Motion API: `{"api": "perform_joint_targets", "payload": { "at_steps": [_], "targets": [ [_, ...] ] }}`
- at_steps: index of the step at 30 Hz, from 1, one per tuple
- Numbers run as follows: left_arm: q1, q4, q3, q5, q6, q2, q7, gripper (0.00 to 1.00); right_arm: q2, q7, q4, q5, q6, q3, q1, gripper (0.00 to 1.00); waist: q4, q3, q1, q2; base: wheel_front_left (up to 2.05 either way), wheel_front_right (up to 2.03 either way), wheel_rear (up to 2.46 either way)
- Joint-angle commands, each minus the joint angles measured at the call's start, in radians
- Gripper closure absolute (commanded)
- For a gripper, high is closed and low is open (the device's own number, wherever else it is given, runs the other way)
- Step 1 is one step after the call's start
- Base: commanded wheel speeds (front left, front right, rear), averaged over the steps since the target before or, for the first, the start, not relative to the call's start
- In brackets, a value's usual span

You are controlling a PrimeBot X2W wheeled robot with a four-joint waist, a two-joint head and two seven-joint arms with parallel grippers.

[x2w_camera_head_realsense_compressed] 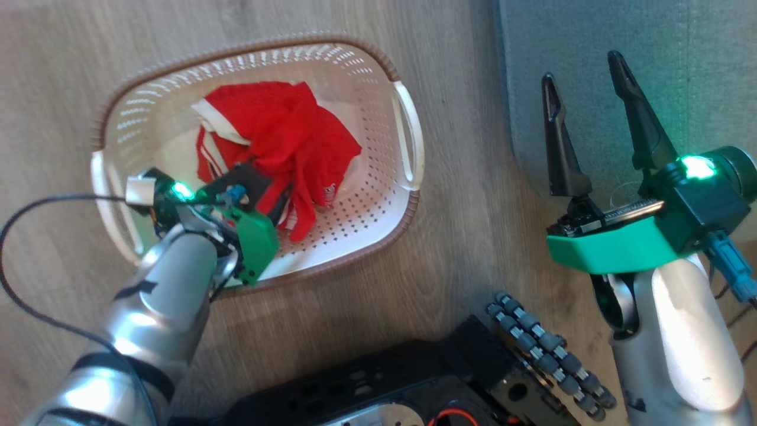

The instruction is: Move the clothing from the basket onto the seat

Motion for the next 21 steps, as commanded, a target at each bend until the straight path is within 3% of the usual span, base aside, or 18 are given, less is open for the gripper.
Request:
{"api": "perform_joint_targets", "payload": {
  "at_steps": [1, 17, 18, 19, 20, 21],
  "targets": [
    [-0.002, 0.002, 0.016, -0.003, -0.001, 0.019, -0.010, 0.00, -0.010, -0.006, -0.034, 0.009, 0.000, 0.022, 0.024, 0.00, -0.029, 0.034, -0.0001, 0.0001, 0.00, 0.00, 0.00],
    [-0.145, 0.241, -0.016, -0.011, 0.003, -0.011, -0.010, 0.00, -0.010, -0.006, -0.102, 0.047, 0.000, 0.050, 0.068, 0.00, -0.067, 0.081, -0.0001, 0.0001, 0.00, 0.00, 0.00],
    [-0.148, 0.249, -0.018, -0.015, 0.003, -0.014, -0.010, 0.53, -0.010, -0.006, -0.102, 0.048, 0.000, 0.051, 0.070, 0.00, -0.068, 0.082, -0.0001, 0.0001, 0.00, 0.00, 0.00],
    [-0.151, 0.256, -0.021, -0.018, 0.002, -0.017, -0.010, 0.87, -0.010, -0.006, -0.102, 0.049, 0.000, 0.051, 0.071, 0.00, -0.069, 0.082, -0.0001, 0.0001, 0.00, 0.00, 0.00],
    [-0.154, 0.260, -0.025, -0.020, 0.001, -0.019, -0.010, 1.00, -0.010, -0.006, -0.101, 0.051, 0.000, 0.052, 0.071, 0.00, -0.070, 0.082, -0.0001, 0.0001, 0.00, 0.00, 0.00],
    [-0.157, 0.263, -0.029, -0.023, 0.001, -0.021, -0.010, 1.00, -0.010, -0.006, -0.101, 0.053, 0.000, 0.051, 0.071, 0.00, -0.070, 0.082, -0.0001, 0.0001, 0.00, 0.00, 0.00]
  ]
}}
